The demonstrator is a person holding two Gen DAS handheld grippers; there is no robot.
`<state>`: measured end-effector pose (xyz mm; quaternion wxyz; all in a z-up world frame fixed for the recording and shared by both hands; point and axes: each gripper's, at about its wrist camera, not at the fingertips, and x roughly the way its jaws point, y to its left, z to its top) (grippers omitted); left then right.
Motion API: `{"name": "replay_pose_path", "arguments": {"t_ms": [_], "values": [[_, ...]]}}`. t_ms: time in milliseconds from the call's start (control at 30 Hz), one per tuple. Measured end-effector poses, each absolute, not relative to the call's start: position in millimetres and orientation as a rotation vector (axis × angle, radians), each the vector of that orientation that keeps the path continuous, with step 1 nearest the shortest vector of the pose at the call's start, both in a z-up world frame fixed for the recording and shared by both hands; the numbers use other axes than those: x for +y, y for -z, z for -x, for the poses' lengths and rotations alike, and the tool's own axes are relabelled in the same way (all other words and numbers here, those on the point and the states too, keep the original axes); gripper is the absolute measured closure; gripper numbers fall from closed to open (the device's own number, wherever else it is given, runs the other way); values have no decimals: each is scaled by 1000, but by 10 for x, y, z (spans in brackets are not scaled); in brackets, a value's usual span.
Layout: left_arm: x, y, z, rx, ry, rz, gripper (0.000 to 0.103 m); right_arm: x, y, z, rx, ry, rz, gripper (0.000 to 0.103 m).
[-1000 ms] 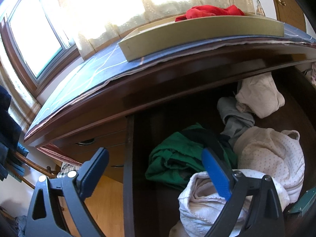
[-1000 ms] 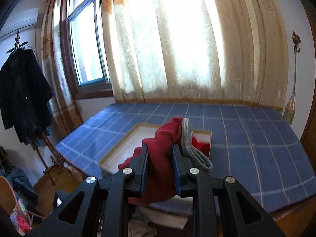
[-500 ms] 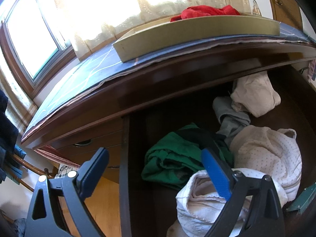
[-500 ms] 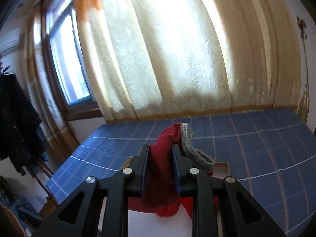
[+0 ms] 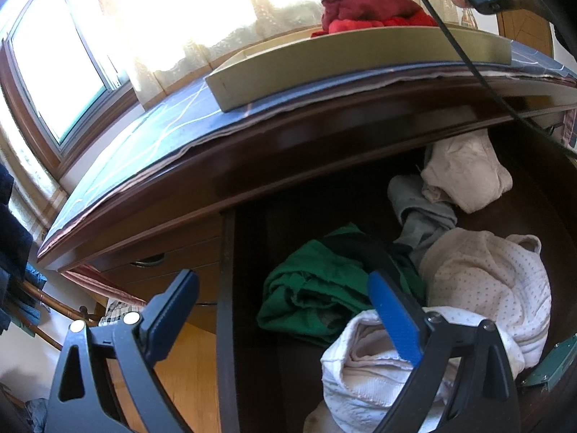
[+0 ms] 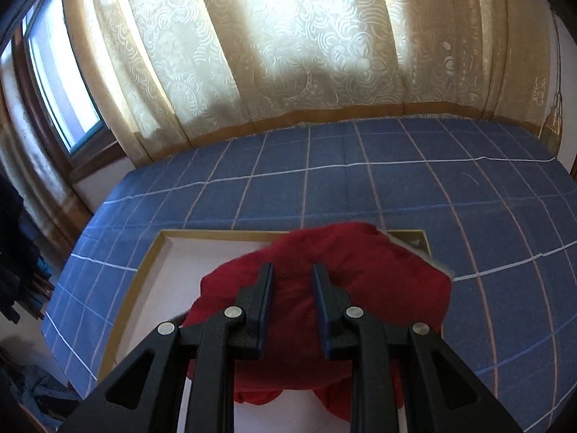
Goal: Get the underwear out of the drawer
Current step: 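Open the right gripper to release the dark red garment in the tray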
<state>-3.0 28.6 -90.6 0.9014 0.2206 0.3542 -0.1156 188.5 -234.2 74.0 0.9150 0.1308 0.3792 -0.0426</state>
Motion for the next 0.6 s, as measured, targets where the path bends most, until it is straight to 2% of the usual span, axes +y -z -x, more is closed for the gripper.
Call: {"name": "replay_pose_path", "arguments": {"t_ms": [100, 200, 300, 600], "values": [[287, 907, 32, 733, 239, -456, 7, -2361, -734, -1867, 795, 84, -277, 77], [288, 907, 31, 733, 239, -456, 7, -2388, -761, -1848, 816, 57, -306, 63], [288, 907, 32, 733, 239, -455, 7, -2379, -875, -1764, 777, 35, -318, 27], [290, 904, 32, 732, 238, -457, 7, -2503, -1162, -1179, 645, -14, -388, 26]]}}
